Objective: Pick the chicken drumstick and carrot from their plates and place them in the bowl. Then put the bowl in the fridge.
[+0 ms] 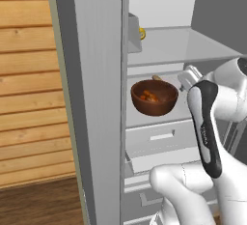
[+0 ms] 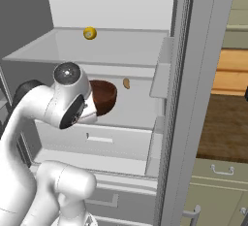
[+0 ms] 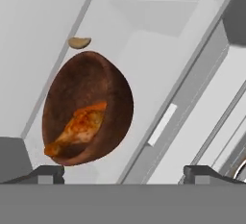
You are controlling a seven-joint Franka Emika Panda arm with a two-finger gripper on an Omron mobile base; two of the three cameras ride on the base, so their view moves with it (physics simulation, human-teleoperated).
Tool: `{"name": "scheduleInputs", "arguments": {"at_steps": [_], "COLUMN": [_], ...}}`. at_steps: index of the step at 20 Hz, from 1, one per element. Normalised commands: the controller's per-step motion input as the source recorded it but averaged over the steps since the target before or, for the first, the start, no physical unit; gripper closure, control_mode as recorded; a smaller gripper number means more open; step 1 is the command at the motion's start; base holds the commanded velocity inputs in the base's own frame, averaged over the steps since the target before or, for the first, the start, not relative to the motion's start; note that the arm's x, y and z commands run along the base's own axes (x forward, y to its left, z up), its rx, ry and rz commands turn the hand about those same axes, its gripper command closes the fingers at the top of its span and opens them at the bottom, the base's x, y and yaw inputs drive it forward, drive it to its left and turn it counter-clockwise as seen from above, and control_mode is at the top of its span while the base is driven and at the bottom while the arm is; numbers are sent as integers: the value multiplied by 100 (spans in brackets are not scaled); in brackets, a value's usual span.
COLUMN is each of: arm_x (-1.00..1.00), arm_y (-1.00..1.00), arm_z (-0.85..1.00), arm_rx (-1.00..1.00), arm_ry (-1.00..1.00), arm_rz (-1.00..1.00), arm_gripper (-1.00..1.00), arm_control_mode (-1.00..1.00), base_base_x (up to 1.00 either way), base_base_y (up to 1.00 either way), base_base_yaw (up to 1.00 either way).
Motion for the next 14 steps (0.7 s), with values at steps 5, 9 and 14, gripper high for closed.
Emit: {"name": "scheduleInputs", "arguments": {"at_steps": [5, 9, 14], "arm_x": [-99, -85, -21], "arm_y": [4, 6, 32], "arm_z": [94, 31, -2], "arm_rx": [0, 0, 0], "arm_ry": [-19, -54, -35], "arm_rz": [11, 6, 0], "arm_gripper": [-100, -100, -100], "arm_control_mode": [-100, -100, -100], "base_base_x": [0, 0, 0], "base_base_y": [0, 0, 0], "base_base_yaw": [0, 0, 0]}}
